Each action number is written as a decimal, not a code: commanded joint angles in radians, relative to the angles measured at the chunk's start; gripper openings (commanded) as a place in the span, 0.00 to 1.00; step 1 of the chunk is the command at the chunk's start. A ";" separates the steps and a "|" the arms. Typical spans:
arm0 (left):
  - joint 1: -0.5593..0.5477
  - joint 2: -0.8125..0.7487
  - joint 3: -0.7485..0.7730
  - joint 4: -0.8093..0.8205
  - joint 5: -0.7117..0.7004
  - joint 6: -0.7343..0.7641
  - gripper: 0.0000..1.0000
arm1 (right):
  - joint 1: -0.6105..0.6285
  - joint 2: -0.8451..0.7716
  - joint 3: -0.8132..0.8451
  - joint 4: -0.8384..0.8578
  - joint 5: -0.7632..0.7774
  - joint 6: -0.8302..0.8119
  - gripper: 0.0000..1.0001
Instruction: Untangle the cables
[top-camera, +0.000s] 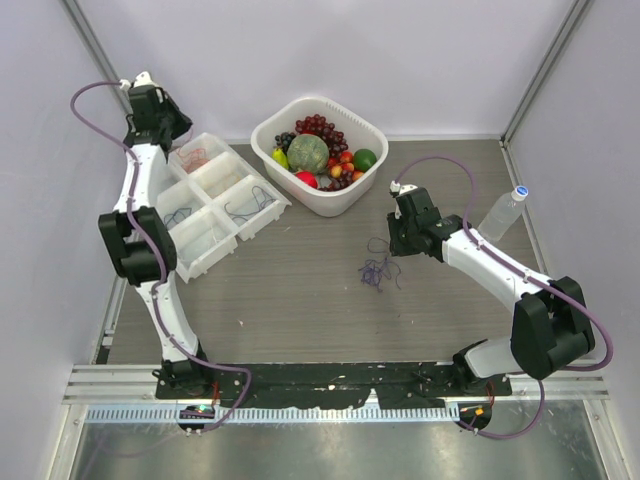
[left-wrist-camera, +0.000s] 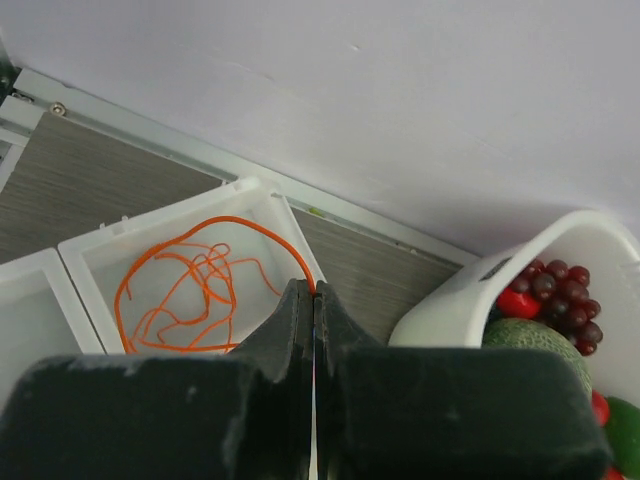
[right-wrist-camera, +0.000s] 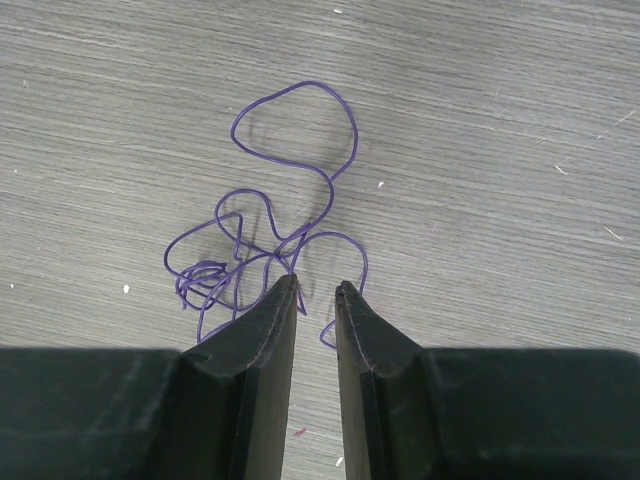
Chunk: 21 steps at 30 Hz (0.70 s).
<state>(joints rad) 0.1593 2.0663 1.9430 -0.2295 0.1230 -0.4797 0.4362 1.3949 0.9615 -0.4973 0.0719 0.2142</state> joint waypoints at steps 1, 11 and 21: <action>-0.006 0.132 0.196 -0.177 -0.023 0.012 0.00 | -0.005 -0.005 0.014 0.026 -0.004 0.004 0.27; -0.010 0.287 0.298 -0.312 -0.007 -0.105 0.00 | -0.005 -0.030 0.003 0.028 0.006 0.016 0.27; -0.024 0.279 0.426 -0.505 -0.040 -0.161 0.58 | -0.005 -0.020 0.019 0.026 -0.050 0.025 0.28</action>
<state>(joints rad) 0.1497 2.4302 2.3173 -0.6594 0.1108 -0.6010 0.4362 1.3945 0.9611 -0.4946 0.0563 0.2218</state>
